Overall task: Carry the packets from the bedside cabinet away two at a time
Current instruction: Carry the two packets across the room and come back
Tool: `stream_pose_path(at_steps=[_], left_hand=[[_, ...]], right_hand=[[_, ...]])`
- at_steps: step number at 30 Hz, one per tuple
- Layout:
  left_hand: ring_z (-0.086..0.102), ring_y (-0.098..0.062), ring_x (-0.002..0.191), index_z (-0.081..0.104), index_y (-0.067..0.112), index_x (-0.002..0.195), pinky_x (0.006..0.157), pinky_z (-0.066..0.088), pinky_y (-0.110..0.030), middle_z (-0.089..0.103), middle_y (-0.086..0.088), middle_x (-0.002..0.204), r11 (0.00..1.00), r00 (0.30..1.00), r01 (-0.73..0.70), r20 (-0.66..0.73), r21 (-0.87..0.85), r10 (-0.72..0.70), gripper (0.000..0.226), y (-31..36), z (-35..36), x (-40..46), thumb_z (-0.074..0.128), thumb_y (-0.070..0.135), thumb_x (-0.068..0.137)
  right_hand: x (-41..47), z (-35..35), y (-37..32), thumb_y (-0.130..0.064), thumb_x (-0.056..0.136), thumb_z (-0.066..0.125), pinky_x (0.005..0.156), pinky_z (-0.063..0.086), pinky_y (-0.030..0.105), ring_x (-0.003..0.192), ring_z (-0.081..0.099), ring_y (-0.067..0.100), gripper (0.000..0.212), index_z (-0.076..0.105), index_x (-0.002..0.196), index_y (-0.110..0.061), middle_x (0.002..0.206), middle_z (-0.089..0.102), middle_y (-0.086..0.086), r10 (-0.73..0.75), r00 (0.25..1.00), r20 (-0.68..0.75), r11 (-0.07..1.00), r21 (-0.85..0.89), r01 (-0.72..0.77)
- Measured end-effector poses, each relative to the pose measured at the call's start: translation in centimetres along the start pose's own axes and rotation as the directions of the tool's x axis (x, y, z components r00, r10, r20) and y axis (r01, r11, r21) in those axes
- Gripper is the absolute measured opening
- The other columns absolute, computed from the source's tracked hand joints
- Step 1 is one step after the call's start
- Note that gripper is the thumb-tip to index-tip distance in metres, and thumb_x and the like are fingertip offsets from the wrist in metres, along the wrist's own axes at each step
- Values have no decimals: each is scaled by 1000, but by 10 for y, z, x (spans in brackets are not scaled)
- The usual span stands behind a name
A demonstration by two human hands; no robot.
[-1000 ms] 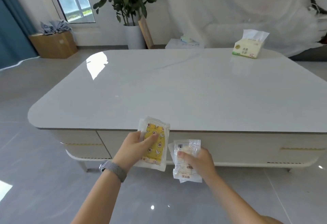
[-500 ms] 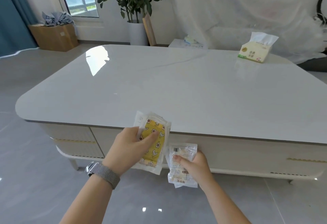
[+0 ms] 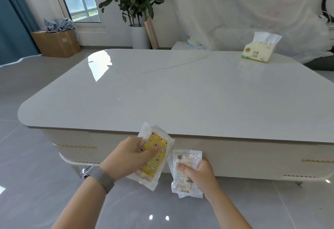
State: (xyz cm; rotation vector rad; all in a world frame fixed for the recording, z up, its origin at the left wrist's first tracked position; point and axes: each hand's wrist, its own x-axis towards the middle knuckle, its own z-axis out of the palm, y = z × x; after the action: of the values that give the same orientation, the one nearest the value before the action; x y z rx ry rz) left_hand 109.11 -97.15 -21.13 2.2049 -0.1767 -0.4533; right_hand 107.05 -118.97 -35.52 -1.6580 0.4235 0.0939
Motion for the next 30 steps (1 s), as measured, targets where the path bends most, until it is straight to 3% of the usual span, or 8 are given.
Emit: stream_pose_path(at_steps=[7,12,15,18,21,25,28,30], left_hand=[[74,-14,77,73,11,89,78,60,-36,77,4,83,992,999,-28,-37,-124,24,25,12,5,-2,65,35,90],[74,-10,74,72,14,89,68,57,-23,77,8,80,977,992,-67,-119,-204,43,19,16,8,-7,67,32,88],[74,-13,75,73,8,90,72,60,-31,77,4,81,984,997,-52,-68,-168,41,25,11,11,-7,69,32,86],[74,-17,77,73,5,91,78,60,-42,77,0,84,993,998,-51,-27,-109,48,28,5,12,-6,70,33,86],[73,-19,72,72,3,86,71,61,-40,76,-4,81,996,996,-86,-23,25,87,32,3,10,-4,70,35,86],[71,-22,66,70,2,81,63,57,-33,74,-6,74,986,995,-100,-4,130,102,34,2,4,-1,69,36,87],[61,-6,51,66,9,71,51,48,-20,68,5,58,981,994,-110,17,159,109,31,0,-1,0,69,35,87],[60,-3,50,65,10,71,51,45,-17,69,5,59,986,996,-94,22,138,92,30,-3,-7,1,69,35,87]], right_hand=[[-27,1,24,-35,65,89,66,60,28,88,70,13,44,64,98,-20,105,67,4,-21,999,-28,998,-56,20],[-44,2,27,-40,64,88,76,60,37,91,69,13,34,68,89,-29,109,63,3,-30,999,-20,996,-89,28],[-60,-2,16,-34,67,88,72,60,32,89,70,13,30,67,88,-27,106,66,2,-19,1000,16,995,-95,21],[-80,-20,-10,-28,69,87,67,60,30,80,73,10,28,72,91,-23,88,76,-4,-10,995,99,997,-73,17],[-99,-48,-50,-31,66,84,64,59,31,80,74,15,31,74,91,-17,86,77,0,-43,988,147,998,-28,47],[-98,-89,-96,-23,64,79,56,56,23,77,74,17,26,73,88,-13,83,77,3,-160,987,-17,984,80,161],[-83,-108,-112,-24,67,81,54,54,21,73,74,11,26,71,88,-14,78,76,-1,-176,978,-110,983,35,180],[-72,-115,-112,-24,71,82,53,53,20,69,72,7,23,69,88,-15,75,76,-5,-151,980,-127,988,16,154]])
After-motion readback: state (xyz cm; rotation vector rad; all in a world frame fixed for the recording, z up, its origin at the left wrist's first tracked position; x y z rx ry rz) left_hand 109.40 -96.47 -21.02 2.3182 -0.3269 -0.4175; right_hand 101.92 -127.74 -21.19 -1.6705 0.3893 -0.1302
